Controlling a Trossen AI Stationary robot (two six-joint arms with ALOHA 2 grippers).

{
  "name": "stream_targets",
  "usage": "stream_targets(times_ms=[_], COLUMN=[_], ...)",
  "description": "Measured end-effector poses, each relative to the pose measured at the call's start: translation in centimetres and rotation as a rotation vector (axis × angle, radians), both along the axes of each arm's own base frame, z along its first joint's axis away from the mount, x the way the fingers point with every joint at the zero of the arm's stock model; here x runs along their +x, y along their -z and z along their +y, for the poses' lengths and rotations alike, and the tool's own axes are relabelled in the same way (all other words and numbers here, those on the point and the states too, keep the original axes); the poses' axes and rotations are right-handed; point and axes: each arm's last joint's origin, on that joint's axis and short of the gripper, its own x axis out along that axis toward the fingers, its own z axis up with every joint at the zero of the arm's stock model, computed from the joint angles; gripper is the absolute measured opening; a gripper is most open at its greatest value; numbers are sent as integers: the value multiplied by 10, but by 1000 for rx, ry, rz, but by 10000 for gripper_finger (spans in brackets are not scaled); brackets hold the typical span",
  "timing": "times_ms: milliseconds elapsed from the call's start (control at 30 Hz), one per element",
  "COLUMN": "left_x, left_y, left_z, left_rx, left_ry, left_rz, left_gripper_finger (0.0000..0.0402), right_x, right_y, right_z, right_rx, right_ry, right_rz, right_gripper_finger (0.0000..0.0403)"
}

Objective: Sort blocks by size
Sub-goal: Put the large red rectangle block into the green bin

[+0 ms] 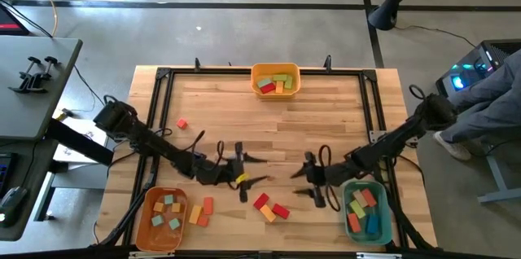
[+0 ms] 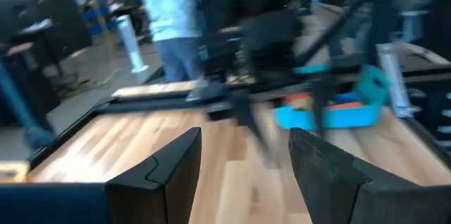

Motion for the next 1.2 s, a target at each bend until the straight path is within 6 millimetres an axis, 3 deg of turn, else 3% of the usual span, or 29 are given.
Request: stream_targets(times_ms=[233, 567, 900, 1067, 1200], left_x=[-11, -39, -58, -64, -64], left_y=[-14, -32, -13, -6, -4], left_z=[-45, -93, -90, -84, -84], left_rx=[96, 36, -190, -286, -298], left_ry=[65, -29, -181, -231, -236], left_rz=[68, 253, 372, 446, 454], left_gripper_finger=[195, 190, 189, 189, 189], right_x=[8, 8, 5, 3, 7], right_y=[-16, -15, -7, -5, 9], right_z=[-1, -1, -1, 6, 15], right_rx=[-87, -104, -143, -131, -155], right_ry=[36, 29, 5, -134, -210], right_rz=[-175, -168, -109, -95, -90], right_gripper_finger=[231, 231, 231, 231, 231])
